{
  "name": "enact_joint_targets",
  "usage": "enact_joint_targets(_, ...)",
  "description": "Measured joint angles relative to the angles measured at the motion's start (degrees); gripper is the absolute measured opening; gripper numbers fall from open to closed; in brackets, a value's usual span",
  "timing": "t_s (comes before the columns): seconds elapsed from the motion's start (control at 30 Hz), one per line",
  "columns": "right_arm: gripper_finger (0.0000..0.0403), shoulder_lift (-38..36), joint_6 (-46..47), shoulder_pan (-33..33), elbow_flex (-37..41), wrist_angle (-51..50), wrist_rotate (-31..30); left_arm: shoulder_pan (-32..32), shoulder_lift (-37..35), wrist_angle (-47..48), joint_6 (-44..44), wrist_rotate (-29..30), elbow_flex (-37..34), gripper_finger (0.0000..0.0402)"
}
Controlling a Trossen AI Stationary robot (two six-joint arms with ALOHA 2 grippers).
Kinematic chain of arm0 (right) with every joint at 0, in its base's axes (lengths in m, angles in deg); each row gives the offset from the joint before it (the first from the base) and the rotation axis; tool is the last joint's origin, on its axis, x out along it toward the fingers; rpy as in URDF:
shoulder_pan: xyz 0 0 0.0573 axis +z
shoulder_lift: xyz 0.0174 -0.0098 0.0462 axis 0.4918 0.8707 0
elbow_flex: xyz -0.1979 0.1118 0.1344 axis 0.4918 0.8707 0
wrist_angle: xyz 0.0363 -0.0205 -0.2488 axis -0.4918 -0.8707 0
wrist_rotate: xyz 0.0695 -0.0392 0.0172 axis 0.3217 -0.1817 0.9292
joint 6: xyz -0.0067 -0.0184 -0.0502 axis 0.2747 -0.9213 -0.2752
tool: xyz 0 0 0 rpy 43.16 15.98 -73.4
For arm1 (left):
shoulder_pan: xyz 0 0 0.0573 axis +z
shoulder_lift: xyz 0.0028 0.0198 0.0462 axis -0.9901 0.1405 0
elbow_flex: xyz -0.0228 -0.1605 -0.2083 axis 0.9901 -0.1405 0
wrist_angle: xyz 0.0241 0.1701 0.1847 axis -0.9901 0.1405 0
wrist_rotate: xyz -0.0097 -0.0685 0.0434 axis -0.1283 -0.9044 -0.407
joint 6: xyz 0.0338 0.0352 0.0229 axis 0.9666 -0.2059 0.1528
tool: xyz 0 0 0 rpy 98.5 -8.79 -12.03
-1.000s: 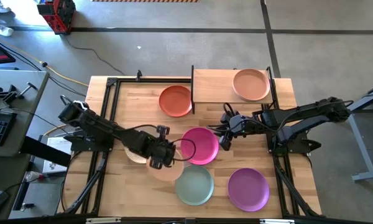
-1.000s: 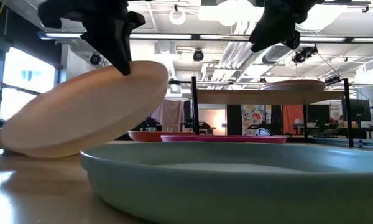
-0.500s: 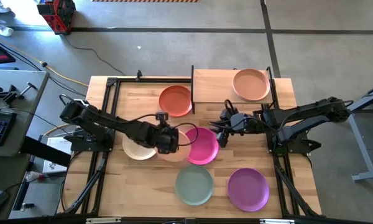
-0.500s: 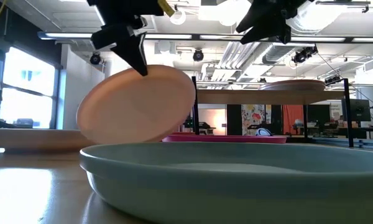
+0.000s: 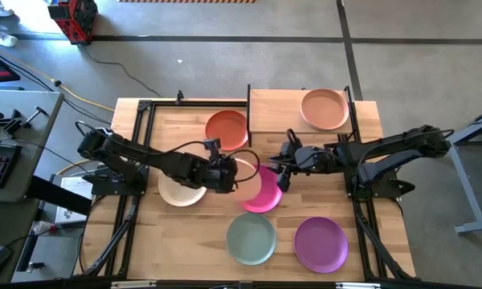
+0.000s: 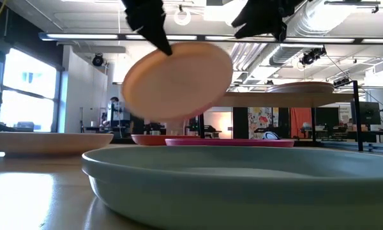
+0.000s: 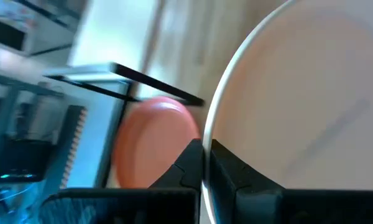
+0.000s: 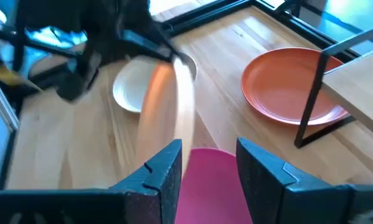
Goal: Place and stack plates onto a shelf
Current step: Stack the peach plate on top of the light orange plate on the shelf
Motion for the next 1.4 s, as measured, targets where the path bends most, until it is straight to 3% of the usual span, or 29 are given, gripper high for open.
enact_joint_targets(0.27,0.0133,4.0,-4.7,0.0,0.0,1.8,-0.8,0.1,0.0,0.4,0.1,5.6,2.4,0.0001)
enact_joint_targets(0.73,0.0131,5.8,-4.3,0.0,0.0,1.9,-4.6,0.6,0.0,-2.8,0.1,5.8,2.4,0.0001)
enact_joint_targets(0.87,0.0104,5.8,-4.3,0.0,0.0,1.9,-4.7,0.9,0.0,-3.1,0.1,5.6,2.4,0.0001)
enact_joint_targets(1.1,0.0012,5.8,-1.1,-0.1,0.0,1.1,-6.3,1.0,0.0,-4.5,-0.3,5.4,2.4,0.0006)
enact_joint_targets(1.4,0.0004,5.9,2.3,0.0,0.0,0.0,-7.4,0.9,0.0,-5.7,0.0,4.8,2.4,0.0017)
